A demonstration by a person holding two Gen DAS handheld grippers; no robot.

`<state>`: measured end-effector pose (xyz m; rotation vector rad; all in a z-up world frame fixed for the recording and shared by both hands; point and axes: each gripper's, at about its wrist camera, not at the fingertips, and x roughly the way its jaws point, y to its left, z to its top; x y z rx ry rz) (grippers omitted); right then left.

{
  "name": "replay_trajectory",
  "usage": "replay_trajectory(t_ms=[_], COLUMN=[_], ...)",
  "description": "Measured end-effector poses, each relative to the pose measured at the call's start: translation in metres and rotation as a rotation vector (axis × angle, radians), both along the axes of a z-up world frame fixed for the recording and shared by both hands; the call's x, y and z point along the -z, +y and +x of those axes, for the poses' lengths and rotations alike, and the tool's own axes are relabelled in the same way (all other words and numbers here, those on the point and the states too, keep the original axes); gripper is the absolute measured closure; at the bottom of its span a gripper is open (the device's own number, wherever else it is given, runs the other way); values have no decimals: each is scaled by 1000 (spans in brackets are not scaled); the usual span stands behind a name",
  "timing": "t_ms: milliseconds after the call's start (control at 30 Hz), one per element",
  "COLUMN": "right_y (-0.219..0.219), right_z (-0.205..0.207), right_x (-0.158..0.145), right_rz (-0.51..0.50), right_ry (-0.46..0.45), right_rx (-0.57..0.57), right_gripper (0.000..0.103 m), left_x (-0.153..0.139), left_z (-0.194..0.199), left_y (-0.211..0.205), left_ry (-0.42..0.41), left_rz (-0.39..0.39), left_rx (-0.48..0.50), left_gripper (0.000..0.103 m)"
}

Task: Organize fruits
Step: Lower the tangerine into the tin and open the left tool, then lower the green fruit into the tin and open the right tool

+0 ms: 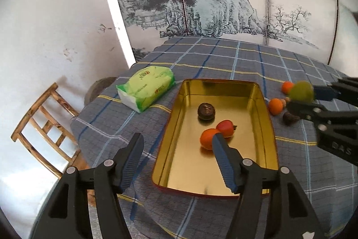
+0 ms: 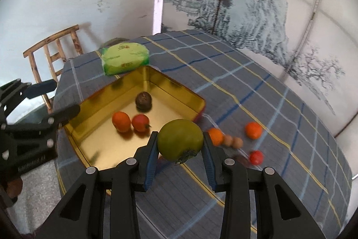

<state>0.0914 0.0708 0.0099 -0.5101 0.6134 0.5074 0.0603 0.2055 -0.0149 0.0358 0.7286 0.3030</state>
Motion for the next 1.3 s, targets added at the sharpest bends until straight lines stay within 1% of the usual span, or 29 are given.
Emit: replay_trajectory(t_ms=[133,267,433,800,1300], right_y=[20,32,43,63,75], right_z=[17,39,57,87,116], right_x=[6,16,25,45,67], right_rz=[-1,-3,-8,-27,-34], right_ry=[30,72,89,130,172], right_rx=[-17,-7,6,24,53], right_gripper=[65,65,65,65,64], left_x=[-1,-3,-3,1,15], left_z=[-2,-4,-4,-2,2], left_y=[2,6,9,15,21], left_ry=[-1,-2,-1,15,51], left_rz=[19,36,52,46,32], left_rx=[-11,-22,-30,-27,-31], left_gripper=[40,38,37,36,36])
